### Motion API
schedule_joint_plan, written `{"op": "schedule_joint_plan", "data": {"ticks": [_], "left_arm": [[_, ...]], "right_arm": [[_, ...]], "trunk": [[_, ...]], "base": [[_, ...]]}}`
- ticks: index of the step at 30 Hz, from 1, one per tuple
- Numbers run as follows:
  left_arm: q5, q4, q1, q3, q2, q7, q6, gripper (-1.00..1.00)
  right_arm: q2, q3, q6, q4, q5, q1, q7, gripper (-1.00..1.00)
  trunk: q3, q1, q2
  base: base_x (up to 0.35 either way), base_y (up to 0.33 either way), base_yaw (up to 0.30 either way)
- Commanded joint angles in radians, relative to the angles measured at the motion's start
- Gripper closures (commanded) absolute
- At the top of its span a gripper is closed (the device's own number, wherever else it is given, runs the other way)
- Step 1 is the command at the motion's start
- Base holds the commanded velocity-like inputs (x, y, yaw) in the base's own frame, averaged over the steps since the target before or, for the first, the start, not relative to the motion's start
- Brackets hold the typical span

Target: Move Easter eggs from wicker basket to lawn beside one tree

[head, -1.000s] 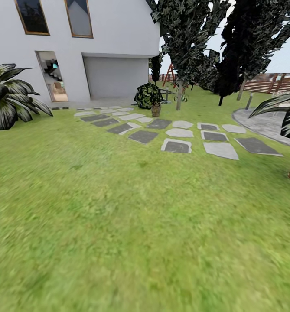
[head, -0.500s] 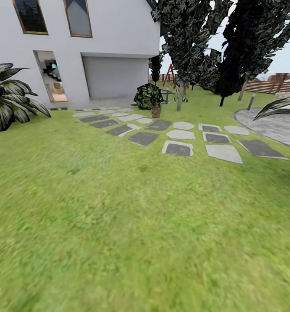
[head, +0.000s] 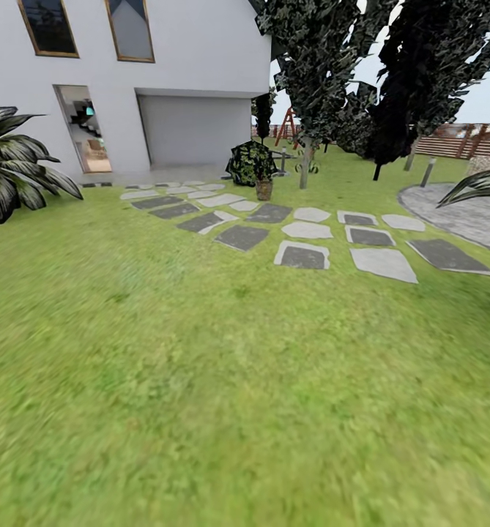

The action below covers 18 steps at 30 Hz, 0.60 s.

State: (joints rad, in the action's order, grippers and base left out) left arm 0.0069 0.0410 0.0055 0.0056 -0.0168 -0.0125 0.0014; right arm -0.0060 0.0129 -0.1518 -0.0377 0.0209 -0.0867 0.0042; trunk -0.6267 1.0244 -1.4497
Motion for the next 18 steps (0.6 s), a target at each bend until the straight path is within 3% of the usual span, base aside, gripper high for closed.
{"op": "schedule_joint_plan", "data": {"ticks": [1, 18], "left_arm": [[0.001, 0.002, 0.001, 0.001, 0.000, -0.001, 0.000, -1.00], [0.001, 0.002, 0.001, 0.001, 0.000, -0.001, 0.000, -1.00]], "right_arm": [[0.000, 0.001, -0.003, 0.001, 0.002, -0.001, 0.000, -1.00], [0.000, 0.001, -0.003, 0.001, 0.002, -0.001, 0.000, -1.00]], "trunk": [[-0.001, 0.001, 0.000], [-0.001, 0.001, 0.000]], "base": [[0.325, 0.000, 0.000], [0.325, 0.000, 0.000]]}}
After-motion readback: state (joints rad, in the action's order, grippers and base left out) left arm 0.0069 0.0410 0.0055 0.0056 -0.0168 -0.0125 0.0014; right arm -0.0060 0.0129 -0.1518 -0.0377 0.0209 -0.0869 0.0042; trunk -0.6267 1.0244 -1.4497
